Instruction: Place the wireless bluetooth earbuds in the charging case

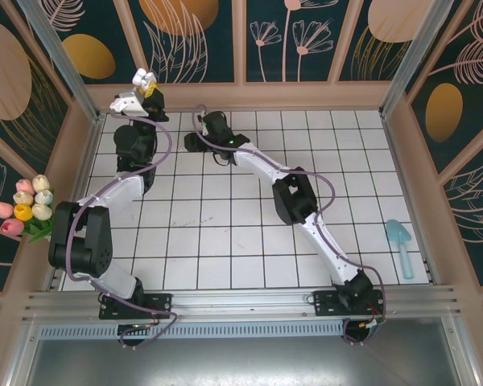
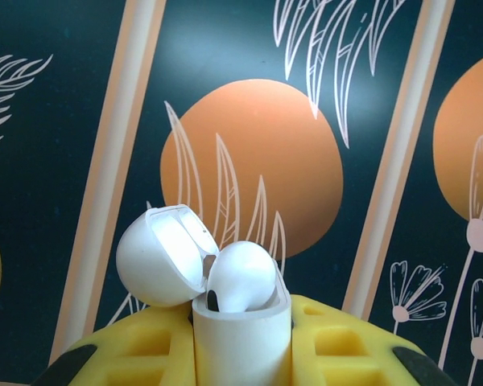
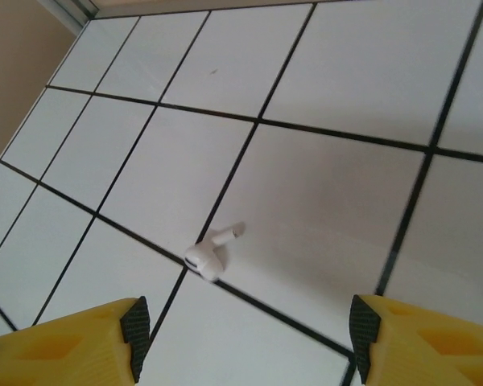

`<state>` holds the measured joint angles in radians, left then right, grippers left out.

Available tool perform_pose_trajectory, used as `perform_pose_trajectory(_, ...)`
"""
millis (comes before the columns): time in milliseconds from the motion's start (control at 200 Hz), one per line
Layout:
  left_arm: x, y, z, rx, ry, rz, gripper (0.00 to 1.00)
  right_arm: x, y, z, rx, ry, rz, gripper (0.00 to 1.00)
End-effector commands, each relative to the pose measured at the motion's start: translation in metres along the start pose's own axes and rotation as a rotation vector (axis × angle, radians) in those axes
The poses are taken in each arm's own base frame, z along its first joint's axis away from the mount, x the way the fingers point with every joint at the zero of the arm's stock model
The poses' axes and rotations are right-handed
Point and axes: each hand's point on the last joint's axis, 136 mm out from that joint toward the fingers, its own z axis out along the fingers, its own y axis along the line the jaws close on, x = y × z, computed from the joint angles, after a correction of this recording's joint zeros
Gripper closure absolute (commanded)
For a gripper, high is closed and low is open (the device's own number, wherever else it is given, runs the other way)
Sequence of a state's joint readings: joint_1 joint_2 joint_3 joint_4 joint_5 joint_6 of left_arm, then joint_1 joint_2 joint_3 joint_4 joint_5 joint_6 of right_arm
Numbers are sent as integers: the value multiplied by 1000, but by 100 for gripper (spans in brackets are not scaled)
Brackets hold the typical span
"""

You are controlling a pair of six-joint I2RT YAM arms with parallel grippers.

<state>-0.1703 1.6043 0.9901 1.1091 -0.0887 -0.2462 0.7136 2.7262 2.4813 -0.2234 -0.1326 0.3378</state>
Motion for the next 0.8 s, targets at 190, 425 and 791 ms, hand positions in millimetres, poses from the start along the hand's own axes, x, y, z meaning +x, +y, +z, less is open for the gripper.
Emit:
perform_pose_trajectory(190,0,14,9,-21,-3,-27,100,-15,39,15,-84,-133,-66,28)
perform_pose_trajectory(425,4,13,10,-12,6,-27,100,1,44,25,-53,-128,-125,27)
perform_pose_trajectory(791,13,14,4,-4,25,-41,100,15,27,32,104,-129,-220,36)
